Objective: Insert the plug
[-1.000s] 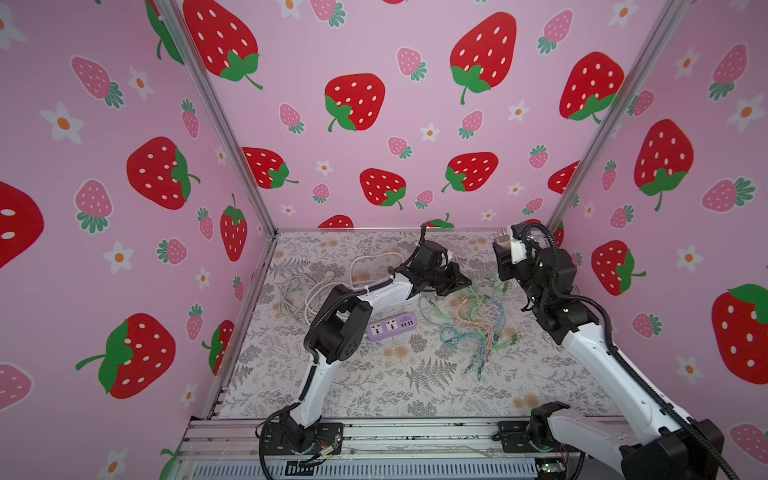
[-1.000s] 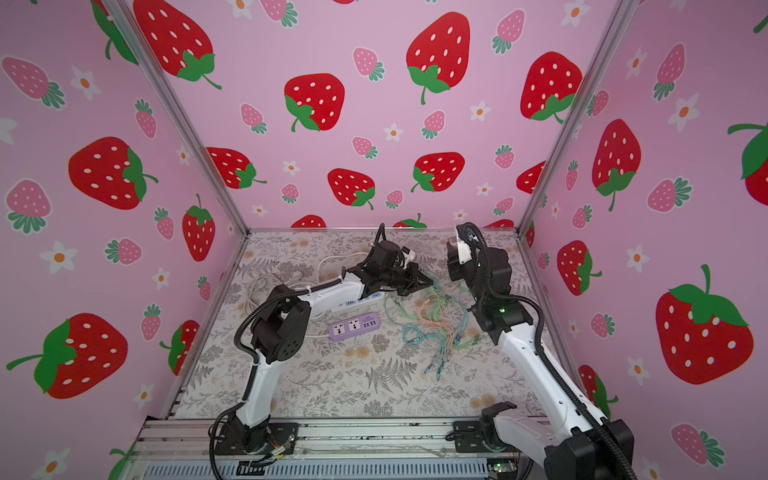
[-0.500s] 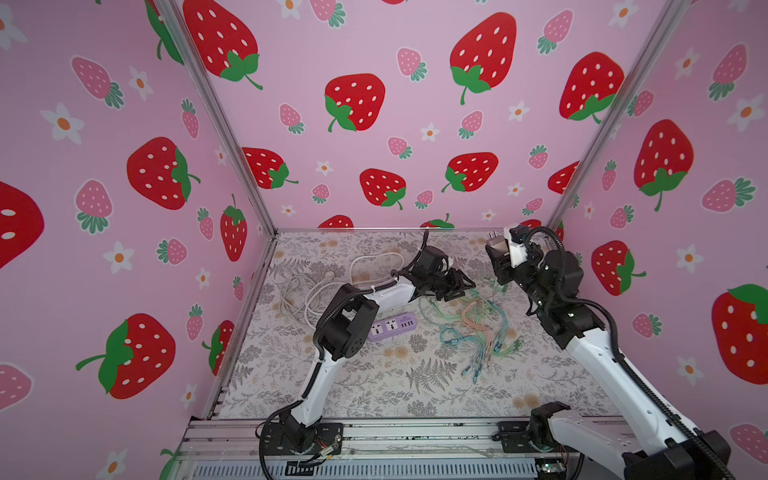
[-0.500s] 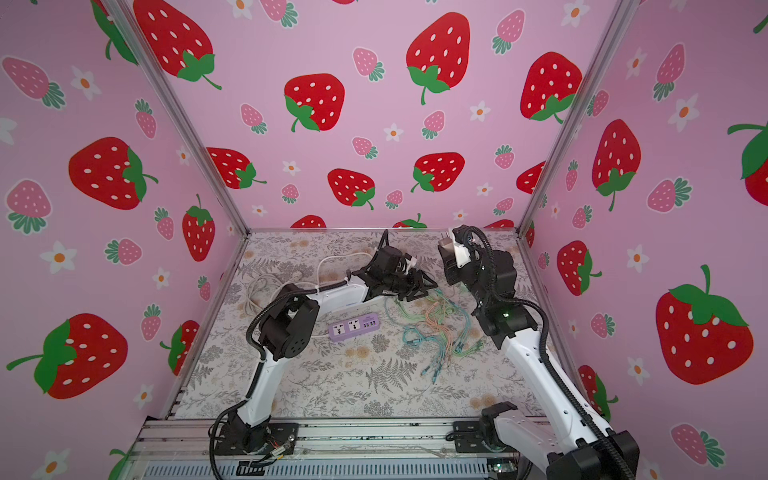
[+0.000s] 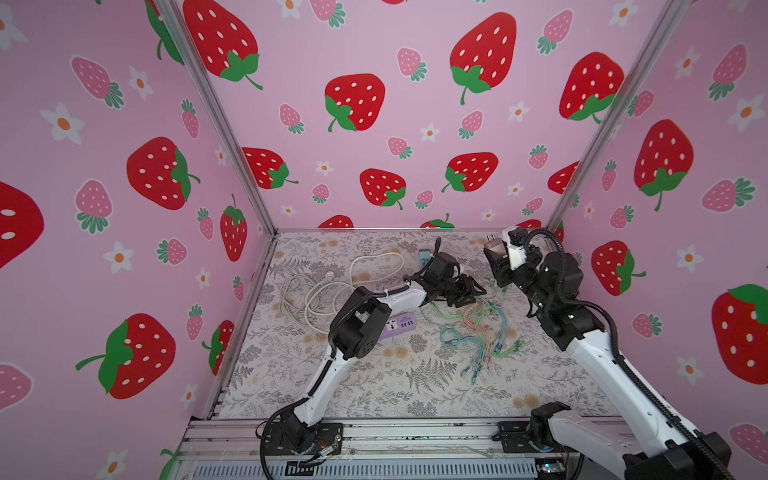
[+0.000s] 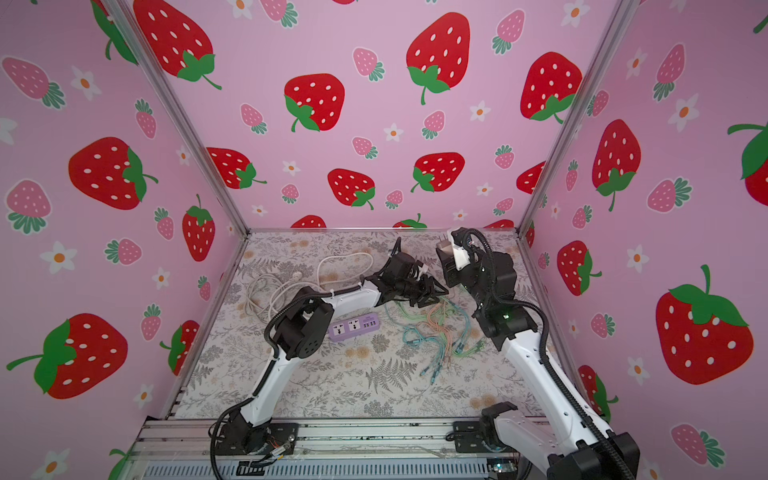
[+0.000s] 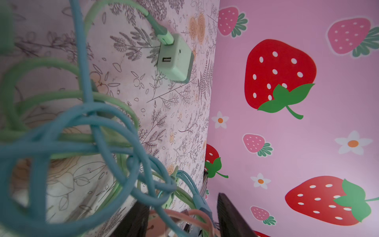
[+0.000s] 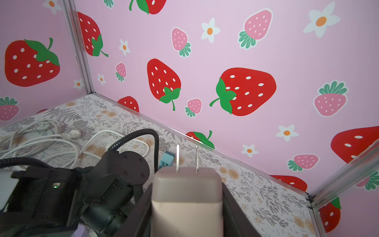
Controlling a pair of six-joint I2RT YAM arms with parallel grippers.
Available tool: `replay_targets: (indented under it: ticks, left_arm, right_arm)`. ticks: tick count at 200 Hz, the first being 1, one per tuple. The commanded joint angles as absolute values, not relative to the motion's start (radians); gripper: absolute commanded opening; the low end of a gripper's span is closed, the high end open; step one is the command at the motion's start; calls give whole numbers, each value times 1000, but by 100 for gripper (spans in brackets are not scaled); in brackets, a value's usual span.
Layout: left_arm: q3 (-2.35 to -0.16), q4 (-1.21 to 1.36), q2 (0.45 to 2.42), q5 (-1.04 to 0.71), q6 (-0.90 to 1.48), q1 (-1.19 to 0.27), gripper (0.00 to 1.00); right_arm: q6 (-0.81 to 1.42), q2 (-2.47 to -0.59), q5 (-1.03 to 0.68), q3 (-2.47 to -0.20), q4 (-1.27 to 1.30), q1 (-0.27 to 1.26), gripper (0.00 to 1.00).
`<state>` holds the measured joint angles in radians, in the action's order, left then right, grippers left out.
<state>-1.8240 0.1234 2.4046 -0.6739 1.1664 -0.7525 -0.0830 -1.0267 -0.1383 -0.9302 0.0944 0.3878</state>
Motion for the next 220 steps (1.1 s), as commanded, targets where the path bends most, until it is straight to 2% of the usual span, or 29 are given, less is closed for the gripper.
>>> replay_targets:
  ticks: [1,49,55,108,163,220]
  left_arm:
    - [-1869,151,2404,-687,1199,-753,41]
    - [-1838,169,2373,-681,1203,-736,7]
    - [-1829,175,2365,-682,1202,-735,0]
    - [-1740,216,2278,-754,1155,-729,0]
    - [-1593,499,2195,-1046,1208,-726,0]
    - [-1565,471,2125,-1116,1137,-699,0]
  right_arm:
    - [-95,-1000,-150,-924,104,384,32]
    - [-98,-997,14,-923,100,384,29]
    - [-102,-999,49,-928,99,383,29]
    - [-133,-1040,309,-1013,119,376,29]
    - [-163,-1045,380,-1061,156,376,29]
    - [-173,-1024,492,-1059,153,370,29]
